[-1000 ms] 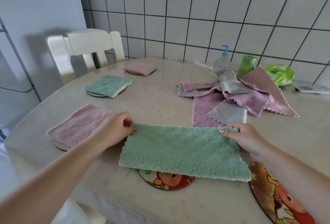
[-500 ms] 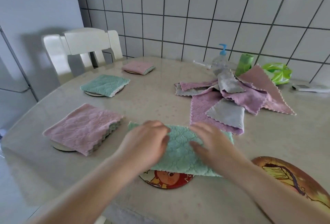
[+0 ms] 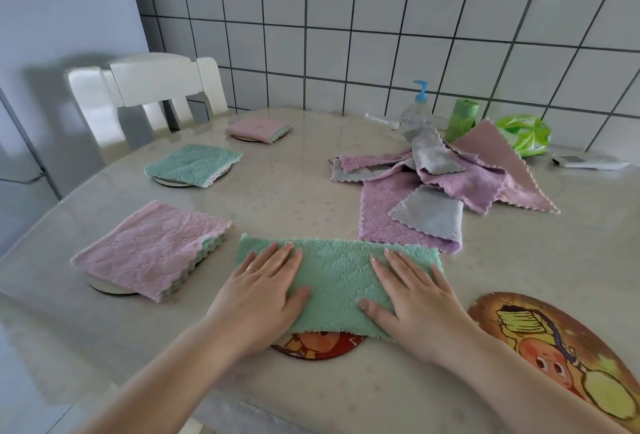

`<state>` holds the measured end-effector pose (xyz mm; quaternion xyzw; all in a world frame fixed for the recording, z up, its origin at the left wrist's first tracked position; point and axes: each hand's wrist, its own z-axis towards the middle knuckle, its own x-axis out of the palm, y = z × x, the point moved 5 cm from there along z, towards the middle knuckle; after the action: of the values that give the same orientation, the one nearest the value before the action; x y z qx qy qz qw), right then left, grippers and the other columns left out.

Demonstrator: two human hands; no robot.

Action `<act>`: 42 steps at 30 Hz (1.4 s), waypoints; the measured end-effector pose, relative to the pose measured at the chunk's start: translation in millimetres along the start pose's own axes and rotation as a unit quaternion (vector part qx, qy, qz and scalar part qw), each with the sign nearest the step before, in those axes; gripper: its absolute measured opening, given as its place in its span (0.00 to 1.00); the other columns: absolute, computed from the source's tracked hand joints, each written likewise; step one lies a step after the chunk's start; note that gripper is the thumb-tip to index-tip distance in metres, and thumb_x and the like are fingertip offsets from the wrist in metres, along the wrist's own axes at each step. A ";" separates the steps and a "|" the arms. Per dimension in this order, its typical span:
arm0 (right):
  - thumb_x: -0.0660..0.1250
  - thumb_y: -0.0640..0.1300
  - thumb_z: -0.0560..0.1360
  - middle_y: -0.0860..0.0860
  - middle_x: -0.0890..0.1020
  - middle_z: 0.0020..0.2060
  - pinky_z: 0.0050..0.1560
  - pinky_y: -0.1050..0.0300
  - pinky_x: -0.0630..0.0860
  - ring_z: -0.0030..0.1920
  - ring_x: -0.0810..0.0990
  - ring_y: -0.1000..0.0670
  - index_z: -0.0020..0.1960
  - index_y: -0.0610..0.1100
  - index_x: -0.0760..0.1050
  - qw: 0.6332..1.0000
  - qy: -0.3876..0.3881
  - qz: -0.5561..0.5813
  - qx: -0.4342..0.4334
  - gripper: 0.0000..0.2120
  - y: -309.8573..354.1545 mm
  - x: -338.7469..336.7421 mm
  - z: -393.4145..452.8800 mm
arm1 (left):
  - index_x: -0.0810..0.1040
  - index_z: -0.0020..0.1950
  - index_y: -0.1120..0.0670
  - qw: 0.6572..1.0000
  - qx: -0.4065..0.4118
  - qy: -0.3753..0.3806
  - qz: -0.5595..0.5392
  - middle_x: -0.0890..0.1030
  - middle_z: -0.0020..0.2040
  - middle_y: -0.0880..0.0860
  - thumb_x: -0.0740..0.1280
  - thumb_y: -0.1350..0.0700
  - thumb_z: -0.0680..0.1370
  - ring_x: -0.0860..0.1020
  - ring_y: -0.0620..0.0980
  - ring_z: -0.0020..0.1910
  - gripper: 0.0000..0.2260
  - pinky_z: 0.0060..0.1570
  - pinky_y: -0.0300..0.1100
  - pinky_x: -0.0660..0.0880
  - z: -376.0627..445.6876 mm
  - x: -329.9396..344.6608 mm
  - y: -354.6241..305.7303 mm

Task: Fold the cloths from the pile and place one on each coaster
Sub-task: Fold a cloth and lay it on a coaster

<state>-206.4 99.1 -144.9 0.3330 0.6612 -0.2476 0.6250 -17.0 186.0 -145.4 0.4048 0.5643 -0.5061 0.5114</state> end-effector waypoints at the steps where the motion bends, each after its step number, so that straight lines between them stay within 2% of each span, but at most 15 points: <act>1: 0.21 0.75 0.55 0.55 0.37 0.76 0.74 0.47 0.36 0.75 0.35 0.55 0.75 0.55 0.35 1.000 0.001 -0.001 0.007 0.52 -6.8 0.4 -2.7 | 0.42 0.76 0.47 1.000 -0.004 -0.001 -0.001 0.43 0.77 0.44 0.24 0.28 0.60 0.40 0.41 0.75 0.48 0.73 0.41 0.37 -2.3 -0.3 5.8; 5: 0.20 0.76 0.53 0.55 0.35 0.75 0.74 0.46 0.37 0.74 0.34 0.55 0.75 0.55 0.33 0.999 0.027 -0.016 0.022 0.53 -21.9 -2.5 -14.8 | 0.44 0.77 0.46 0.999 -0.034 -0.010 -0.021 0.45 0.76 0.42 0.22 0.27 0.60 0.42 0.39 0.74 0.49 0.72 0.42 0.39 -12.9 -1.8 29.4; 7: 0.27 0.76 0.58 0.55 0.39 0.76 0.73 0.44 0.37 0.75 0.37 0.55 0.76 0.55 0.37 0.998 0.051 -0.016 0.024 0.50 -22.5 -8.4 -14.0 | 0.58 0.75 0.47 0.998 -0.011 -0.066 0.018 0.58 0.75 0.44 0.33 0.29 0.69 0.56 0.44 0.75 0.42 0.72 0.45 0.46 -18.8 -12.9 27.9; 9: 0.42 0.73 0.70 0.55 0.49 0.76 0.74 0.43 0.41 0.76 0.46 0.54 0.76 0.54 0.47 0.999 0.032 0.005 0.020 0.40 -21.7 -20.5 -3.4 | 0.75 0.65 0.48 0.987 0.038 -0.153 0.042 0.76 0.64 0.45 0.49 0.39 0.75 0.74 0.46 0.64 0.26 0.68 0.47 0.61 -26.3 -27.3 14.1; 10: 0.49 0.68 0.74 0.56 0.54 0.76 0.75 0.42 0.43 0.75 0.50 0.55 0.75 0.53 0.52 1.000 0.000 0.015 0.009 0.34 -19.2 -27.3 4.5 | 0.78 0.60 0.47 0.979 0.075 -0.187 0.027 0.80 0.57 0.43 0.54 0.44 0.75 0.78 0.45 0.57 0.20 0.64 0.44 0.68 -29.6 -31.5 2.4; 11: 0.53 0.63 0.76 0.56 0.58 0.74 0.75 0.42 0.46 0.74 0.54 0.55 0.75 0.53 0.55 0.999 -0.030 0.029 -0.010 0.30 -14.9 -32.0 13.3 | 0.79 0.56 0.45 0.973 0.117 -0.200 0.002 0.80 0.53 0.41 0.56 0.46 0.74 0.78 0.42 0.53 0.16 0.58 0.39 0.74 -32.5 -32.4 -11.9; 13: 0.56 0.57 0.78 0.56 0.62 0.73 0.74 0.44 0.52 0.73 0.58 0.55 0.74 0.51 0.57 0.994 -0.043 0.081 -0.054 0.27 -2.3 -32.5 31.5 | 0.79 0.53 0.43 0.967 0.174 -0.181 -0.040 0.79 0.47 0.39 0.60 0.46 0.73 0.77 0.40 0.48 0.12 0.46 0.34 0.75 -36.7 -29.3 -40.5; 16: 0.58 0.50 0.79 0.52 0.69 0.69 0.71 0.49 0.61 0.69 0.66 0.51 0.71 0.48 0.65 0.985 -0.029 0.147 -0.081 0.21 14.9 -29.4 57.5 | 0.79 0.51 0.42 0.963 0.213 -0.153 -0.064 0.78 0.44 0.40 0.62 0.47 0.72 0.76 0.41 0.43 0.10 0.40 0.34 0.75 -34.7 -15.0 -64.5; 19: 0.61 0.47 0.78 0.50 0.78 0.57 0.60 0.54 0.72 0.57 0.76 0.51 0.62 0.46 0.76 0.986 -0.050 0.139 -0.073 0.14 20.6 -39.7 79.4 | 0.81 0.45 0.44 0.961 0.208 -0.173 -0.057 0.78 0.40 0.41 0.61 0.50 0.73 0.77 0.43 0.38 0.10 0.34 0.35 0.76 -31.9 -13.6 -66.8; 22: 0.66 0.48 0.75 0.49 0.82 0.54 0.51 0.59 0.71 0.52 0.79 0.51 0.57 0.45 0.79 0.990 0.005 0.118 -0.070 0.12 23.0 -46.5 93.2 | 0.82 0.42 0.45 0.961 0.207 -0.182 -0.036 0.77 0.38 0.42 0.61 0.51 0.72 0.77 0.45 0.36 0.09 0.31 0.34 0.73 -32.8 -13.9 -67.8; 27: 0.67 0.49 0.75 0.47 0.80 0.58 0.52 0.60 0.70 0.57 0.77 0.49 0.60 0.43 0.76 0.988 0.089 0.099 -0.077 0.16 24.3 -50.2 100.8 | 0.81 0.41 0.46 0.958 0.213 -0.188 -0.040 0.76 0.37 0.43 0.72 0.54 0.68 0.76 0.46 0.36 0.04 0.32 0.39 0.74 -33.7 -12.4 -68.6; 32: 0.65 0.49 0.76 0.47 0.79 0.57 0.51 0.59 0.70 0.56 0.76 0.49 0.60 0.43 0.75 0.987 0.088 0.109 -0.082 0.15 22.6 -51.3 100.9 | 0.80 0.40 0.45 0.958 0.199 -0.203 -0.026 0.74 0.37 0.43 0.72 0.53 0.67 0.75 0.45 0.36 0.05 0.33 0.39 0.73 -35.1 -14.2 -68.6; 35: 0.64 0.49 0.77 0.53 0.76 0.47 0.44 0.59 0.69 0.46 0.74 0.53 0.60 0.44 0.73 0.985 0.090 0.117 -0.093 0.14 22.0 -52.9 100.3 | 0.80 0.40 0.44 0.956 0.190 -0.219 -0.046 0.74 0.35 0.42 0.68 0.52 0.70 0.74 0.43 0.34 0.03 0.32 0.38 0.71 -37.3 -16.9 -68.4; 38: 0.64 0.49 0.76 0.57 0.71 0.38 0.35 0.63 0.65 0.36 0.69 0.59 0.53 0.48 0.72 0.981 0.081 0.145 -0.104 0.07 21.0 -56.8 101.3 | 0.79 0.40 0.44 0.960 0.157 -0.215 -0.091 0.77 0.29 0.43 0.63 0.52 0.73 0.74 0.41 0.28 0.05 0.30 0.36 0.70 -38.8 -17.3 -65.6; 42: 0.67 0.48 0.75 0.57 0.76 0.38 0.38 0.62 0.66 0.38 0.73 0.58 0.47 0.51 0.72 0.966 0.114 0.213 -0.095 0.04 15.0 -63.5 101.4 | 0.77 0.43 0.45 0.956 0.125 -0.229 -0.136 0.74 0.24 0.45 0.64 0.55 0.74 0.69 0.46 0.22 0.05 0.23 0.35 0.68 -44.5 -18.2 -60.3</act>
<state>-128.2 25.2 -90.4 0.4317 0.6619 -0.0052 0.6128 -80.5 221.2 -119.5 0.2578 0.4136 -0.7168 0.4986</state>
